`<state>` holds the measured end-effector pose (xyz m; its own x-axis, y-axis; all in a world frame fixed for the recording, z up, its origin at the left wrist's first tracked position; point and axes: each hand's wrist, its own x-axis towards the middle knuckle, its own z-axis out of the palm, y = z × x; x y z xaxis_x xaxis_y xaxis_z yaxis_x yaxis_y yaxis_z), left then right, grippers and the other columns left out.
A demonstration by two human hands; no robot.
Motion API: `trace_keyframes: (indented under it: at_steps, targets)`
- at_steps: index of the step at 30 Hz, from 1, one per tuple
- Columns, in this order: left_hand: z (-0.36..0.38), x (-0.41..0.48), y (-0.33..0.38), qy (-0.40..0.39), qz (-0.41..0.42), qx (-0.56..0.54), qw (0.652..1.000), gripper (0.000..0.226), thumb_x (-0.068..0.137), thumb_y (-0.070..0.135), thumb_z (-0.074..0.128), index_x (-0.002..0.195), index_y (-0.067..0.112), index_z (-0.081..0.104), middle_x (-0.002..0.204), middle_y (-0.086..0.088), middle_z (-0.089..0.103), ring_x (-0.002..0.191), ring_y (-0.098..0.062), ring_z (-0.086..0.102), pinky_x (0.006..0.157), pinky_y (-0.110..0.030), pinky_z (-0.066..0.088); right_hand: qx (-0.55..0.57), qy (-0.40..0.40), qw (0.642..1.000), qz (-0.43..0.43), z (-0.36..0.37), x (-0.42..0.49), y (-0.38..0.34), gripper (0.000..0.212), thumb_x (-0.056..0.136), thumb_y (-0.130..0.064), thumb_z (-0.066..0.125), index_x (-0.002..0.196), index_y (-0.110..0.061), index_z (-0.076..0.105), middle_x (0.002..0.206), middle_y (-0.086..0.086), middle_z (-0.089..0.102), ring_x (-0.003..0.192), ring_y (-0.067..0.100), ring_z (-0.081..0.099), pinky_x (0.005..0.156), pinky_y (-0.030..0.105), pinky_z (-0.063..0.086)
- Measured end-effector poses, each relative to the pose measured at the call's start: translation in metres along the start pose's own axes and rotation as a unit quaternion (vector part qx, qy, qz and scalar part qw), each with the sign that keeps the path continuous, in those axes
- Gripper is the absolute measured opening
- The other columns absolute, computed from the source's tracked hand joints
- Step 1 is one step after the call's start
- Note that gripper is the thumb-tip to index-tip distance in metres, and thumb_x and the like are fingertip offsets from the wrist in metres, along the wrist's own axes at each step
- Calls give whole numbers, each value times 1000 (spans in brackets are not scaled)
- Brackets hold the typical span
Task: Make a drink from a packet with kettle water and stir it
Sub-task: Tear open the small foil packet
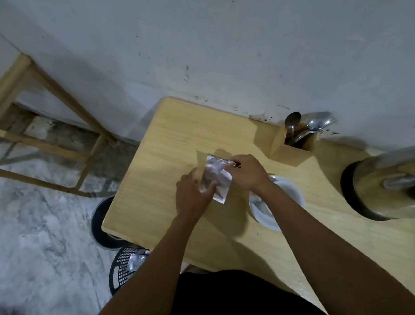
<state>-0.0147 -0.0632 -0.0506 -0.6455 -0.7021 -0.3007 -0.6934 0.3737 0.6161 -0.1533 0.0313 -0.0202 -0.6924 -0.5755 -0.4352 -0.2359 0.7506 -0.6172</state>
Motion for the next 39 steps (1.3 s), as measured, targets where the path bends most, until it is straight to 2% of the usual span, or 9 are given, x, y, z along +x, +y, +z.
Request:
trace_keyframes:
  at_steps: [3, 9, 14, 21, 24, 27, 30, 36, 39]
  targets:
    - [-23, 6, 12, -1, -10, -131, 991, 73, 69, 60, 60, 124, 12, 58, 109, -10, 66, 98, -22, 60, 91, -36, 48, 89, -1, 996, -17, -11, -15, -2, 18, 89, -30, 63, 77, -20, 71, 71, -10, 64, 71, 18, 61, 72, 38, 50]
    - [-61, 9, 39, -105, 54, -246, 962, 34, 89, 31, 61, 121, 22, 63, 113, 1, 65, 99, -8, 57, 82, -19, 43, 216, -30, 975, -51, -35, -52, -19, 14, 92, -23, 65, 89, -12, 74, 71, -10, 63, 53, -8, 51, 55, 8, 38]
    - [-76, -4, 57, -161, 71, -287, 942, 20, 92, 29, 58, 94, 14, 71, 92, 0, 69, 86, -8, 59, 79, -23, 44, 270, -43, 960, -52, -51, -75, -18, 20, 92, -25, 65, 93, -7, 74, 78, 3, 61, 70, 12, 51, 64, 21, 41]
    - [-91, -26, 78, -162, 141, -253, 943, 24, 92, 30, 57, 86, 10, 68, 77, 4, 61, 69, -2, 51, 58, -5, 40, 239, 29, 963, -120, -71, -96, -20, 12, 93, -16, 63, 91, -14, 74, 82, 0, 73, 73, 5, 67, 71, 14, 51]
    - [-94, -34, 89, -158, 171, -268, 935, 26, 95, 26, 54, 87, 4, 66, 75, 3, 59, 68, -1, 48, 58, -8, 38, 213, 46, 966, -138, -77, -102, -20, 12, 94, -17, 63, 89, -18, 74, 81, -4, 73, 74, 2, 66, 69, 10, 48]
    - [-97, -40, 96, -145, 185, -259, 937, 19, 94, 20, 54, 86, 18, 71, 73, 18, 68, 67, 8, 55, 62, -4, 39, 183, 50, 968, -166, -88, -108, -24, 10, 93, -21, 65, 92, -17, 74, 81, -3, 74, 73, 3, 66, 68, 10, 48]
    - [-99, -44, 100, -140, 202, -222, 944, 20, 94, 24, 55, 82, 30, 70, 73, 16, 66, 68, 2, 54, 63, -12, 40, 134, 73, 966, -208, -100, -109, -32, 12, 90, -24, 68, 102, -24, 71, 85, -9, 71, 80, 7, 66, 74, 14, 51]
    - [-104, -53, 109, -143, 231, -201, 941, 17, 94, 21, 54, 92, 20, 71, 82, -2, 69, 72, -11, 57, 70, -25, 44, -14, 64, 962, -266, -120, -110, -50, 7, 87, -27, 71, 86, -34, 70, 81, -12, 71, 79, 4, 63, 78, 32, 54]
    - [-105, -56, 111, -126, 246, -187, 943, 18, 94, 20, 53, 94, 20, 71, 92, -11, 72, 86, -26, 64, 75, -33, 47, -62, 54, 961, -263, -127, -108, -55, 12, 84, -30, 74, 97, -30, 73, 78, -16, 66, 80, 4, 62, 78, 33, 54]
